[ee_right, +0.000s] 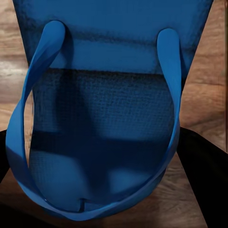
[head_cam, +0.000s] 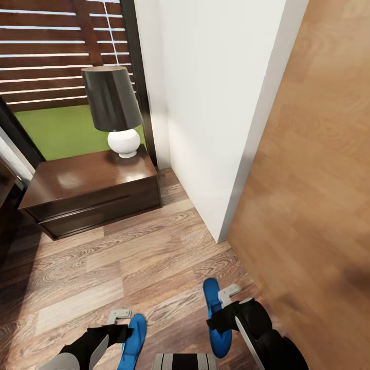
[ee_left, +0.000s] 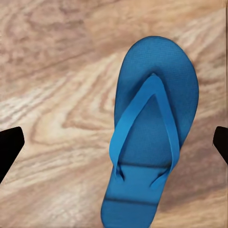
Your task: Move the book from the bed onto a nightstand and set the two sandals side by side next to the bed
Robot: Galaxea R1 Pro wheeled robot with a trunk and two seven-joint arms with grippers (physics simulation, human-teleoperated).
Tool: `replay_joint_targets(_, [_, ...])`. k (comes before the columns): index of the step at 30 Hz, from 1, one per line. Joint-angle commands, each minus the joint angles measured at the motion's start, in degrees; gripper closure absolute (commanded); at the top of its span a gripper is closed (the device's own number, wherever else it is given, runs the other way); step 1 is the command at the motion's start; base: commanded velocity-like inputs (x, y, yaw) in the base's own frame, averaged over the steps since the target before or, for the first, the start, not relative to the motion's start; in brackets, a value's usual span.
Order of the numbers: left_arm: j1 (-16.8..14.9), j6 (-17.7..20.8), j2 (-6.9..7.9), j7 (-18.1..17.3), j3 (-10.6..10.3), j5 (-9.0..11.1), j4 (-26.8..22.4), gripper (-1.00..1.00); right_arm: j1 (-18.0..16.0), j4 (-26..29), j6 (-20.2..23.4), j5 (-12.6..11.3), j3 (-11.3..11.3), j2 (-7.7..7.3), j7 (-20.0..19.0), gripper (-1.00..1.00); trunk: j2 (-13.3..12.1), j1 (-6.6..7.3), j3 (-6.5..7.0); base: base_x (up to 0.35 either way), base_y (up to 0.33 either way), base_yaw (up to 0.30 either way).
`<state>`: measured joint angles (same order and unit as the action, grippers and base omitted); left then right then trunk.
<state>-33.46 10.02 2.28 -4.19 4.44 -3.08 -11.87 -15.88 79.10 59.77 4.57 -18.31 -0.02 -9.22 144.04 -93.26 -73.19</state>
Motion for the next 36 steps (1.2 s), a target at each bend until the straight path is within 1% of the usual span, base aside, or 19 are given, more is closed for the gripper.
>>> replay_joint_targets(1, [0.0, 0.4, -0.01, -0.4, 0.5, -0.3, -0.4, -1.0, 0.0, 0.1, 0.2, 0.4, 0.0, -0.1, -0.4, 1.0, 0.0, 0.01, -0.04, 0.0, 0.0, 0.0])
replay_joint_targets(6, [-0.1, 0.4, 0.0, -0.4, 0.4, -0.3, -2.1, -1.0, 0.0, 0.3, 0.2, 0.5, 0.3, -0.48, -0.4, 1.0, 0.0, 0.01, -0.04, 0.0, 0.0, 0.0])
replay_joint_targets(14, [-0.3, 0.5, 0.01, -0.6, 0.3, -0.3, -3.8, -1.0, 0.0, 0.3, 0.2, 0.5, 0.5, -0.67, -0.4, 1.0, 0.0, 0.01, -0.04, 0.0, 0.0, 0.0])
replay_joint_targets(24, [-0.4, 0.5, 0.01, -0.6, 0.3, -0.4, -5.2, -1.0, 0.0, 0.3, 0.2, 0.5, 0.6, -0.68, -0.4, 1.0, 0.1, -0.25, -2.26, 0.0, 0.0, 0.0])
replay_joint_targets(30, [-0.4, 0.5, 0.01, -0.4, 0.3, -0.4, -5.3, -1.0, -0.1, 0.4, 0.2, 0.5, 0.6, -0.71, -0.4, 1.0, 0.1, -0.25, -2.26, 0.0, 0.0, 0.0])
replay_joint_targets(33, [-0.4, 0.4, 0.01, -0.3, 0.3, -0.4, -5.4, -1.0, -0.1, 0.4, 0.2, 0.5, 0.9, -0.74, -0.4, 1.0, 0.2, -0.32, -2.92, 0.0, 0.0, 0.0])
replay_joint_targets(36, [-0.4, 0.4, 0.0, -0.3, 0.1, -0.4, -5.6, -1.0, -0.1, 0.4, 0.2, 0.5, 1.9, -0.75, -0.4, 1.0, 0.2, -0.4, -3.59, 0.0, 0.0, 0.0])
